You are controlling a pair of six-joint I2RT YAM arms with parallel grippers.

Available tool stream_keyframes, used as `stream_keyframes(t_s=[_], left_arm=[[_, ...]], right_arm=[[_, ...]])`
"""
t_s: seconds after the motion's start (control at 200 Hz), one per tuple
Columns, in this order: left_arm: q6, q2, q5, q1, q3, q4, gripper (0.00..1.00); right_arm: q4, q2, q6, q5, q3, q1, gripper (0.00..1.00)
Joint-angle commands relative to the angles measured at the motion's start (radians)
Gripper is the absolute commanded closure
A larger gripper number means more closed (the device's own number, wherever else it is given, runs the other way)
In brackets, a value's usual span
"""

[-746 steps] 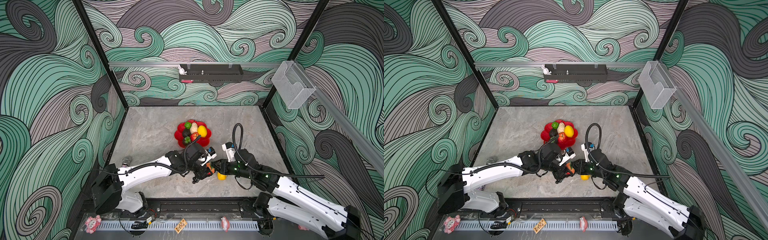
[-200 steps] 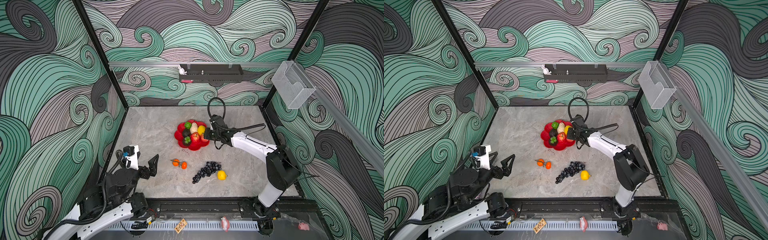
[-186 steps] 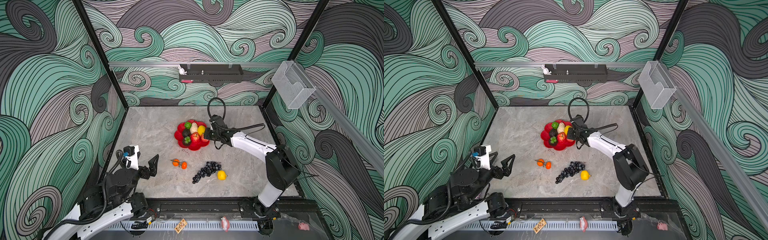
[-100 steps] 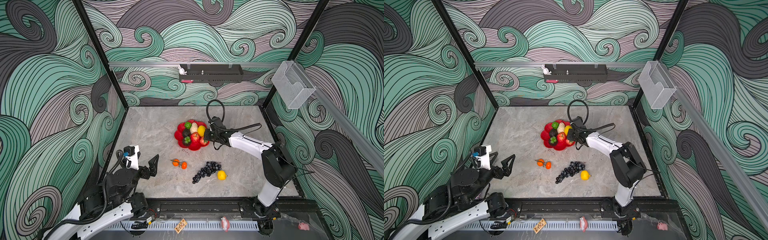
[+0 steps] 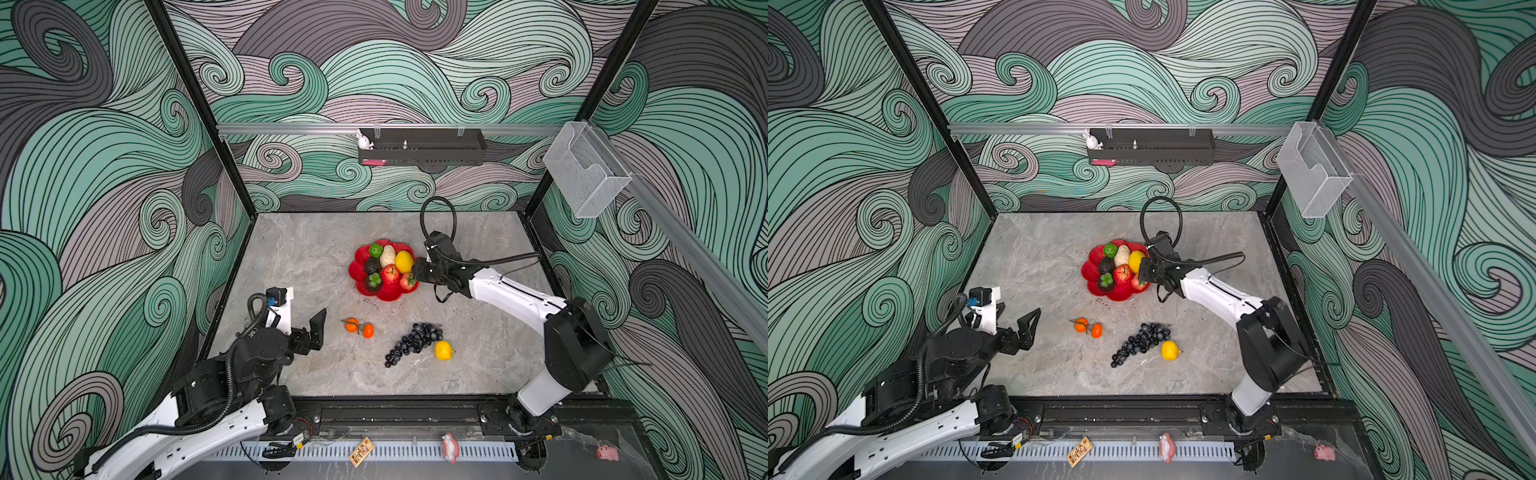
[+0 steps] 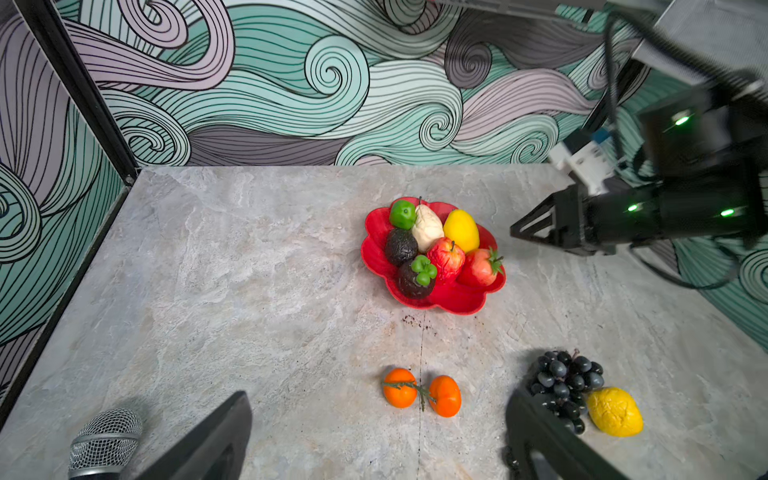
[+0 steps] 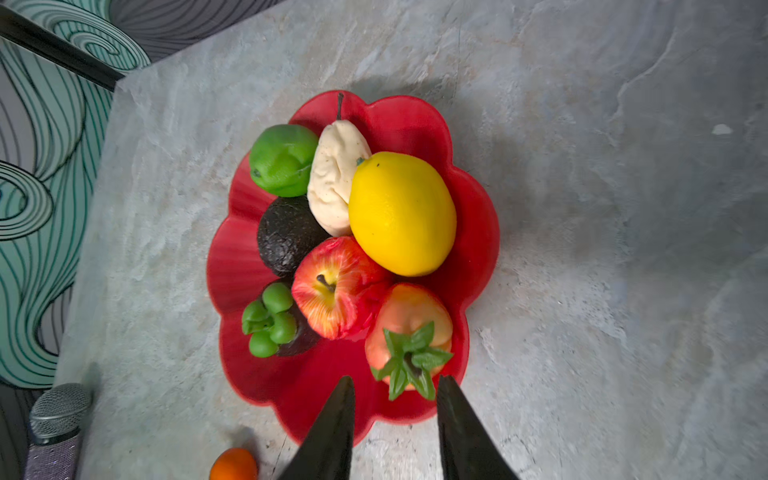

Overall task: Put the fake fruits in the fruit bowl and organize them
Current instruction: 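Lower the strawberry into the bowl and open the right gripper, then grasp the yellow pear beside the grapes with the left gripper while the right withdraws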

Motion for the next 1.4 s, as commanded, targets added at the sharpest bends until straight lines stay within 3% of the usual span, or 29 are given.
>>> stream_keyframes(t_s=[0.0, 0.175, 0.285, 0.395, 0.585, 0.766, 0.926, 1.191, 1.396], left_arm=[[-0.015, 0.067, 0.017, 0.004, 0.034, -0.033, 0.03], [0.033, 0.218, 0.17, 0.003, 0.026, 0.024, 0.04], [0.141, 0.339, 0.433, 0.002, -0.006, 0.134, 0.04], [0.114, 0.48, 0.603, 0.001, 0.006, 0.207, 0.07], [0.099, 0.714, 0.748, -0.047, 0.045, 0.387, 0.14], [0.235, 0.969, 0.747, -0.169, 0.183, 0.434, 0.25], [0.361, 1.179, 0.736, -0.202, 0.298, 0.432, 0.3], [0.536, 1.346, 0.691, -0.209, 0.391, 0.456, 0.3], [0.591, 1.443, 0.648, -0.208, 0.454, 0.459, 0.29]], right_arm=[[-0.083, -0.133, -0.056, 0.018, -0.052, -0.004, 0.58], [-0.2, -0.373, -0.078, -0.002, -0.206, -0.005, 0.49], [-0.282, -0.547, -0.071, -0.01, -0.295, -0.008, 0.43], [-0.391, -0.729, -0.047, -0.008, -0.353, -0.01, 0.39], [-0.578, -1.004, -0.02, 0.052, -0.371, -0.011, 0.34], [-0.646, -1.154, -0.086, 0.136, -0.261, -0.013, 0.27], [-0.672, -1.198, -0.129, 0.208, -0.162, -0.012, 0.23], [-0.687, -1.317, -0.166, 0.236, -0.107, -0.013, 0.22], [-0.715, -1.36, -0.168, 0.232, -0.117, -0.011, 0.22]])
